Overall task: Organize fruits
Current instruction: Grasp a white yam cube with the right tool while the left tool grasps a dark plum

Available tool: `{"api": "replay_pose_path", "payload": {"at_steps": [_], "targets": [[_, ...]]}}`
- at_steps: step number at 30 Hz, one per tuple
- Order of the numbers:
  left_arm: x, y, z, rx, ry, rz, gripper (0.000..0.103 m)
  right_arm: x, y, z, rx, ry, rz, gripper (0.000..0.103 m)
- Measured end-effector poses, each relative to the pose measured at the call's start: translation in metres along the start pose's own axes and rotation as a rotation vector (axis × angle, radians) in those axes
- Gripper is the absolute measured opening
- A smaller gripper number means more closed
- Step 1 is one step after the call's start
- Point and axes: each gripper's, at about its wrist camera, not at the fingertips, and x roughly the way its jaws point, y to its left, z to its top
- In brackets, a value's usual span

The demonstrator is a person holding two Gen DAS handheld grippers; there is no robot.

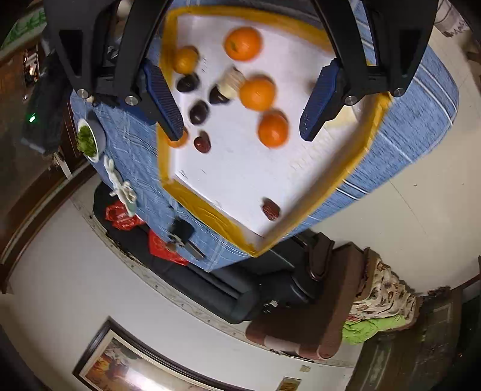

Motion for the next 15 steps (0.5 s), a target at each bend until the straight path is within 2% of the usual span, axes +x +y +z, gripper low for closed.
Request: {"api": "replay_pose_path", "payload": {"at_steps": [5, 10, 13, 15], "targets": [[-0.008, -0.039, -0.026, 0.066, 0.025, 0.000, 0.091, -0.053, -0.051, -0.017, 0.074, -0.074, -0.060, 0.061], [-0.002, -0.095, -0.067, 0.192, 0.094, -0.113, 0.091, -0.117, -0.159, -0.049, 0.256, -0.117, -0.236, 0.061], [0.010, -0.116, -0.086, 0.240, 0.144, -0.142, 0.091, -0.142, -0.229, -0.070, 0.411, -0.113, -0.281, 0.061], [0.020, -0.124, -0.094, 0.248, 0.189, -0.147, 0.091, -0.150, -0.260, -0.082, 0.480, -0.108, -0.296, 0.060]]}}
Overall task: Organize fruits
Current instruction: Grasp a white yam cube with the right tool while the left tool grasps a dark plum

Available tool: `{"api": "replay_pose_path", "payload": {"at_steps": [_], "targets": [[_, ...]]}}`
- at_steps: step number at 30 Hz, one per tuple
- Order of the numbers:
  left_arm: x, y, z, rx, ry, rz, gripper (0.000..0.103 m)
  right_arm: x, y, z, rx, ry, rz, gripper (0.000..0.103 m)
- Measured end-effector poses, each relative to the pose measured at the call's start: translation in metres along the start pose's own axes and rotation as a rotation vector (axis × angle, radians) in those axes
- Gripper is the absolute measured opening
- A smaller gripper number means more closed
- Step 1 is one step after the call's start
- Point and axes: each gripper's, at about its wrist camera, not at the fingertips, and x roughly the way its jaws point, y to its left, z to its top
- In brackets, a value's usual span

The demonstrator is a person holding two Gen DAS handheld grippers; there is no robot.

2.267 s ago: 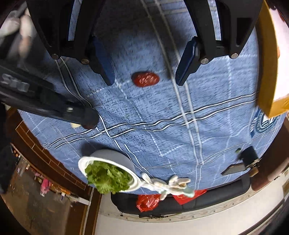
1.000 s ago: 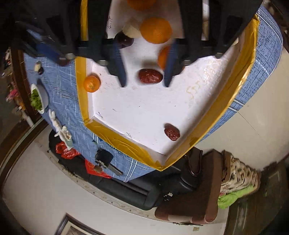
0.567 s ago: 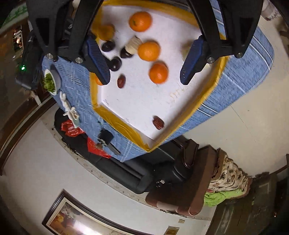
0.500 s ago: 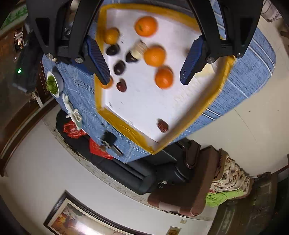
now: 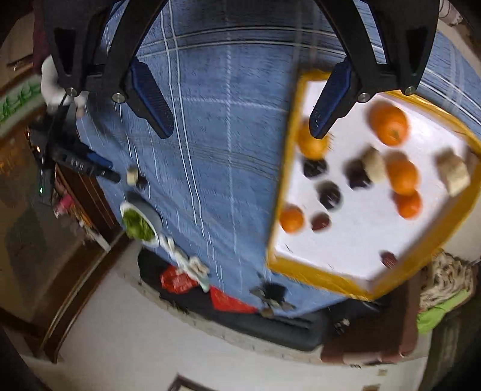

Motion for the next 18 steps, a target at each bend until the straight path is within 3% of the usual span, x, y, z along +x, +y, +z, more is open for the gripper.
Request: {"api": "replay_pose_path", "payload": {"at_steps": [5, 9, 14, 18], "targets": [[0.008, -0.005, -0.003, -0.005, 0.014, 0.024, 0.091, 0.017, -0.036, 0.016, 0.060, -0.021, -0.069, 0.060], [0.010, -0.008, -0.003, 0.006, 0.012, 0.043, 0.091, 0.035, -0.031, 0.028, 0.043, -0.039, -0.086, 0.059], [0.017, -0.007, -0.003, 0.006, 0.032, 0.047, 0.091, 0.067, 0.003, 0.041, -0.115, -0.015, -0.110, 0.059], [0.019, -0.004, -0.003, 0.003, 0.038, 0.048, 0.091, 0.096, 0.025, 0.043, -0.310, 0.027, -0.261, 0.061]]}}
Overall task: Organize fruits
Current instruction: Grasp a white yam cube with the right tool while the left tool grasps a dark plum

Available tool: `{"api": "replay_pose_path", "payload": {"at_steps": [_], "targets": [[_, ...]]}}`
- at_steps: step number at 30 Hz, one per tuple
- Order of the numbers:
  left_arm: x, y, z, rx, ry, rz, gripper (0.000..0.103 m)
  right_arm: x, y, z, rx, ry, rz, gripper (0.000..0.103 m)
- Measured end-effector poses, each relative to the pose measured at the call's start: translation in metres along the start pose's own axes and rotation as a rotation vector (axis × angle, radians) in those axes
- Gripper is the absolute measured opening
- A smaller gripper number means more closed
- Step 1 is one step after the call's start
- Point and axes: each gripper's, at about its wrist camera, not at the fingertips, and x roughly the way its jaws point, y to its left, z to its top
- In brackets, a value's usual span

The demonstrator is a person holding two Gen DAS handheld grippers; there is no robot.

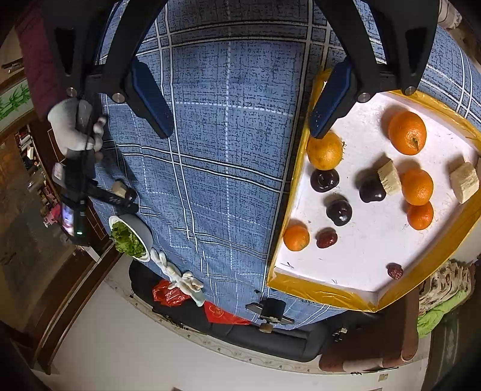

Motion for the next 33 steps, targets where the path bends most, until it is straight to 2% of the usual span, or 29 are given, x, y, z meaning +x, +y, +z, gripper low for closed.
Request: {"api": "replay_pose_path", "payload": {"at_steps": [4, 6, 7, 8, 9, 10, 13, 15, 16, 17, 19, 20, 21, 25, 28, 33], "targets": [[0.003, 0.008, 0.001, -0.022, 0.007, -0.002, 0.091, 0.013, 0.019, 0.000, -0.190, 0.055, -0.122, 0.059], [0.004, 0.012, 0.001, -0.033, 0.012, -0.007, 0.091, 0.011, 0.021, -0.002, -0.229, 0.059, -0.151, 0.042], [0.004, 0.013, 0.001, -0.035, 0.013, -0.007, 0.091, 0.008, 0.018, -0.002, -0.222, 0.061, -0.136, 0.042], [0.004, 0.014, 0.000, -0.038, 0.014, -0.009, 0.091, 0.003, 0.017, -0.002, -0.210, 0.061, -0.118, 0.035], [0.004, 0.014, 0.000, -0.039, 0.014, -0.011, 0.091, 0.000, 0.016, -0.002, -0.205, 0.069, -0.102, 0.023], [0.003, 0.015, 0.000, -0.040, 0.014, -0.013, 0.091, -0.002, 0.017, -0.003, -0.201, 0.081, -0.091, 0.023], [0.001, 0.017, -0.001, -0.043, 0.011, -0.016, 0.091, -0.014, 0.021, -0.009, -0.150, 0.098, 0.029, 0.023], [0.001, 0.019, 0.000, -0.047, 0.011, -0.016, 0.091, -0.031, 0.022, -0.014, -0.088, 0.115, 0.221, 0.024], [0.000, 0.018, 0.000, -0.049, 0.011, -0.017, 0.091, -0.039, 0.023, -0.016, -0.059, 0.129, 0.347, 0.025], [0.000, 0.019, -0.001, -0.050, 0.011, -0.017, 0.091, -0.044, 0.023, -0.016, -0.044, 0.130, 0.405, 0.025], [0.000, 0.019, -0.002, -0.051, 0.011, -0.015, 0.091, -0.056, 0.019, -0.018, -0.015, 0.115, 0.445, 0.037], [0.000, 0.019, -0.003, -0.050, 0.014, -0.017, 0.091, -0.058, 0.014, -0.018, -0.001, 0.107, 0.438, 0.055], [0.001, 0.018, -0.003, -0.048, 0.017, -0.019, 0.091, -0.061, 0.007, -0.019, 0.012, 0.087, 0.412, 0.065], [0.004, 0.015, -0.005, -0.037, 0.028, -0.025, 0.091, -0.055, -0.033, -0.023, 0.132, 0.062, 0.349, 0.065], [0.006, 0.011, -0.004, -0.021, 0.025, -0.027, 0.091, -0.052, -0.063, -0.027, 0.201, 0.015, 0.254, 0.065], [0.009, 0.007, -0.002, -0.008, 0.020, -0.012, 0.091, -0.048, -0.103, -0.027, 0.318, -0.036, 0.163, 0.065]]}}
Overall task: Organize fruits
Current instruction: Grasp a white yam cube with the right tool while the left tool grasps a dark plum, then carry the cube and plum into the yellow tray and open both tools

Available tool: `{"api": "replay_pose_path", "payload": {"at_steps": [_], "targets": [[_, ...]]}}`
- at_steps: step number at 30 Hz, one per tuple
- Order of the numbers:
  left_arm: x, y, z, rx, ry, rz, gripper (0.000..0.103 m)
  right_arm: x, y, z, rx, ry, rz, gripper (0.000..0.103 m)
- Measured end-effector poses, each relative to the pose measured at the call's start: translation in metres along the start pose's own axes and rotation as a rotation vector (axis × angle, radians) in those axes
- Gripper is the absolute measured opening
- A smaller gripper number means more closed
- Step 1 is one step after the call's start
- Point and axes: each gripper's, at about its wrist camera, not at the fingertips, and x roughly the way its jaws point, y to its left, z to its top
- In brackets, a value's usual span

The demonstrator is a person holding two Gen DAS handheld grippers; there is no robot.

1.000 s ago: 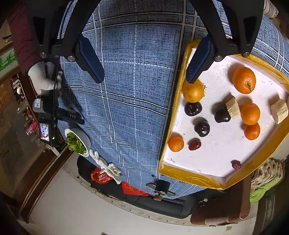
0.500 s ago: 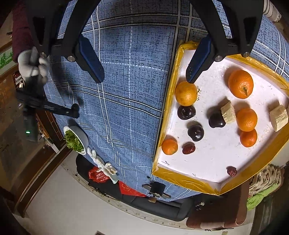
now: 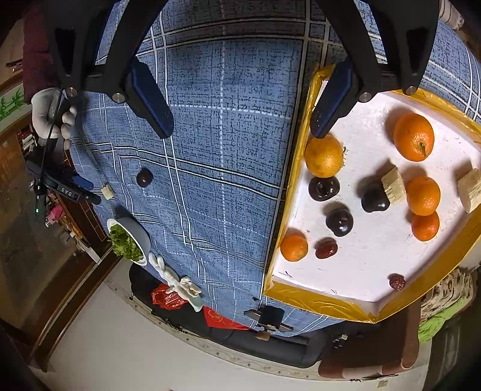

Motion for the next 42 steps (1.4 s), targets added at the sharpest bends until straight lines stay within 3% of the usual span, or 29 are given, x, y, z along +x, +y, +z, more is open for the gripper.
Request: {"api": "replay_pose_path", "payload": {"at_steps": [2, 6, 10, 13, 14, 16, 23, 27, 28, 29, 30, 31, 32, 37, 42], "targets": [[0.002, -0.003, 0.002, 0.007, 0.003, 0.011, 0.091, 0.005, -0.007, 0.003, 0.019, -0.003, -0.013, 0.065], [-0.005, -0.016, 0.006, 0.055, -0.038, 0.027, 0.091, 0.022, -0.013, 0.007, -0.003, -0.032, -0.135, 0.065], [-0.002, -0.041, 0.010, 0.138, -0.036, 0.007, 0.091, 0.045, -0.017, 0.002, 0.011, -0.023, -0.105, 0.065], [0.016, -0.065, 0.013, 0.198, -0.007, 0.003, 0.091, 0.048, -0.019, 0.004, 0.008, -0.016, -0.064, 0.049], [0.025, -0.074, 0.014, 0.213, 0.012, -0.008, 0.091, 0.050, -0.020, 0.004, 0.000, -0.007, -0.057, 0.036], [0.044, -0.091, 0.016, 0.247, 0.043, -0.041, 0.091, 0.048, -0.020, 0.004, -0.002, -0.007, -0.050, 0.037], [0.113, -0.157, 0.025, 0.430, 0.099, -0.052, 0.069, 0.023, -0.020, 0.004, 0.016, -0.047, 0.021, 0.030], [0.145, -0.173, 0.027, 0.500, 0.109, -0.004, 0.067, 0.016, -0.018, 0.007, 0.025, -0.067, 0.058, 0.030], [0.151, -0.175, 0.027, 0.510, 0.112, 0.009, 0.063, 0.015, -0.017, 0.007, 0.025, -0.068, 0.065, 0.030], [0.156, -0.176, 0.026, 0.516, 0.119, 0.016, 0.050, 0.015, -0.017, 0.007, 0.027, -0.066, 0.073, 0.030], [0.160, -0.178, 0.026, 0.526, 0.118, 0.029, 0.047, 0.016, -0.017, 0.008, 0.032, -0.063, 0.079, 0.030], [0.159, -0.178, 0.027, 0.537, 0.110, 0.036, 0.031, 0.017, -0.019, 0.008, 0.038, -0.060, 0.083, 0.030], [0.159, -0.179, 0.027, 0.539, 0.119, 0.016, 0.024, 0.019, -0.021, 0.008, 0.053, -0.053, 0.091, 0.030], [0.146, -0.175, 0.028, 0.521, 0.096, 0.004, 0.024, 0.027, -0.028, 0.006, 0.091, -0.021, 0.114, 0.030], [0.112, -0.154, 0.033, 0.435, 0.051, -0.026, 0.024, 0.028, -0.027, 0.005, 0.097, -0.020, 0.124, 0.030]]}}
